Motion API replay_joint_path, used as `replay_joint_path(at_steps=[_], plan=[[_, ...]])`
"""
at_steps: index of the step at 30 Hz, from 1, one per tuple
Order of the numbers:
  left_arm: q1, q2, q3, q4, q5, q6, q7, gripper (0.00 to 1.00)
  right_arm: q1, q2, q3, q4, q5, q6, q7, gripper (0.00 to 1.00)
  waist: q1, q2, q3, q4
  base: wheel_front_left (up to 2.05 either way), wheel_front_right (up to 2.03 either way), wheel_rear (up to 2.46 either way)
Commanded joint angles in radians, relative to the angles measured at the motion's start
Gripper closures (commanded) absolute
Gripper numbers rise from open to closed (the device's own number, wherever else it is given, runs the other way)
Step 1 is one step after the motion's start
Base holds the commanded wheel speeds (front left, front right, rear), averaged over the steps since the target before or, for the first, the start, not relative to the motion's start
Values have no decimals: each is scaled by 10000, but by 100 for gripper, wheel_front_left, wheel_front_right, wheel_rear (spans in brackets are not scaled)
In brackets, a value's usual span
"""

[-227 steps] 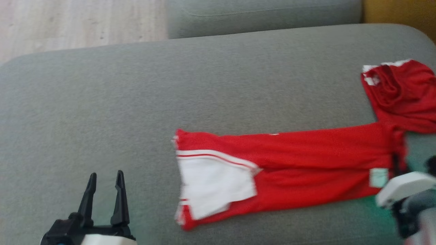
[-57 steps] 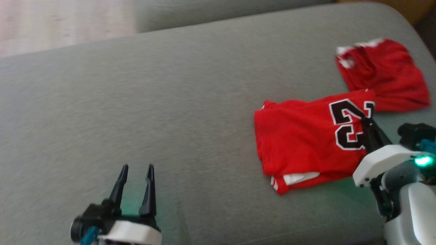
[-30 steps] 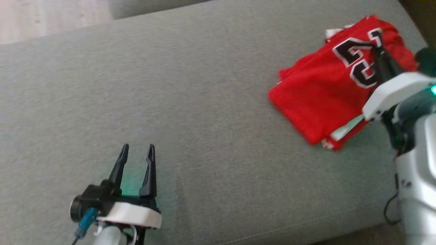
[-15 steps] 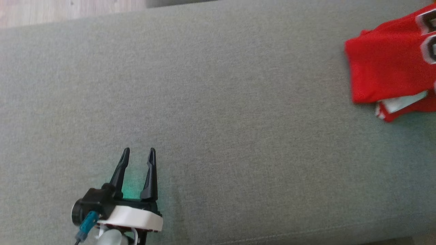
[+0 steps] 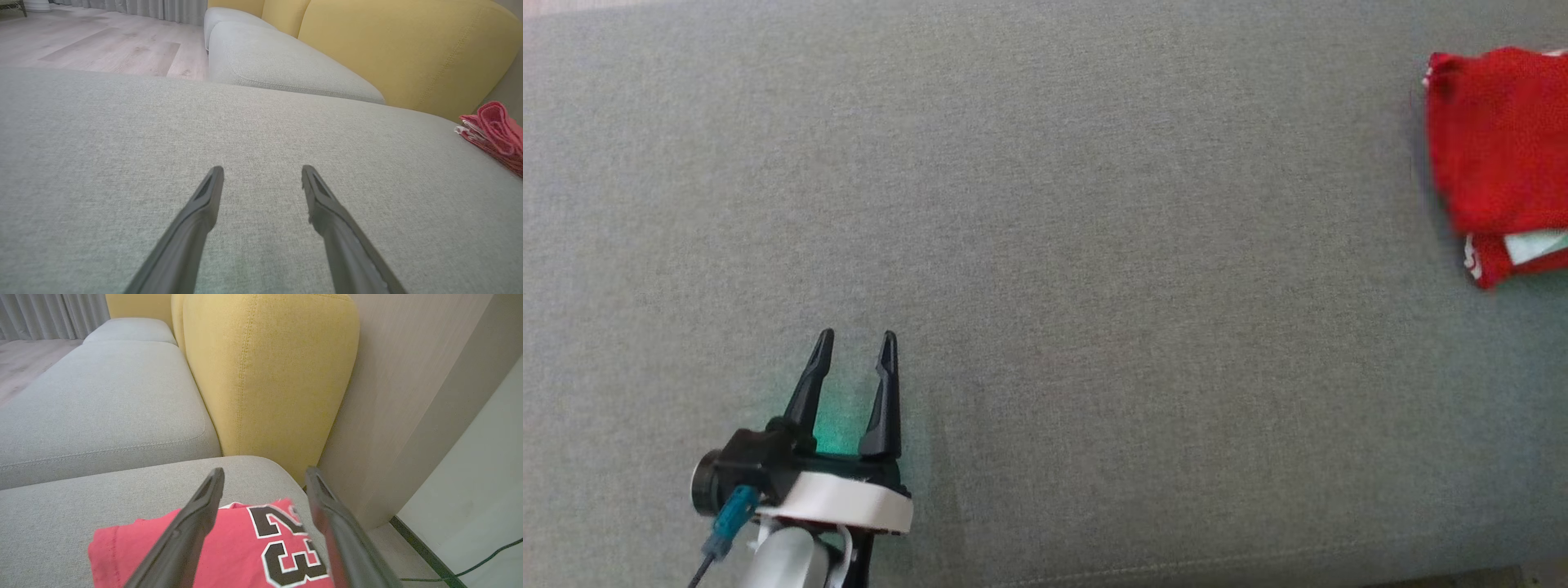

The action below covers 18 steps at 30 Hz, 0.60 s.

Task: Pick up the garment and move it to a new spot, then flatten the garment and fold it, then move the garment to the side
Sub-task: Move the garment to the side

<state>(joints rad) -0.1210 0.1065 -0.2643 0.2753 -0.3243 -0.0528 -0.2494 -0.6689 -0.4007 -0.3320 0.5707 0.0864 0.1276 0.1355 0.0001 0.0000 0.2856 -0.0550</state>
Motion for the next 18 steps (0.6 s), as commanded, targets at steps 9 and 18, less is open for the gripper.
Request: replay_joint_path(at_steps=[9, 18], plan=[[-139, 232, 303, -298, 10, 128, -109, 0, -6, 150, 1648, -860, 361, 31, -562, 0, -1, 0, -357, -319, 0, 0, 0], [77, 245, 680, -346, -350, 366, -111, 0, 492, 737, 3416, -1922, 894, 31, -886, 0, -1, 0, -1231, -357, 0, 0, 0]])
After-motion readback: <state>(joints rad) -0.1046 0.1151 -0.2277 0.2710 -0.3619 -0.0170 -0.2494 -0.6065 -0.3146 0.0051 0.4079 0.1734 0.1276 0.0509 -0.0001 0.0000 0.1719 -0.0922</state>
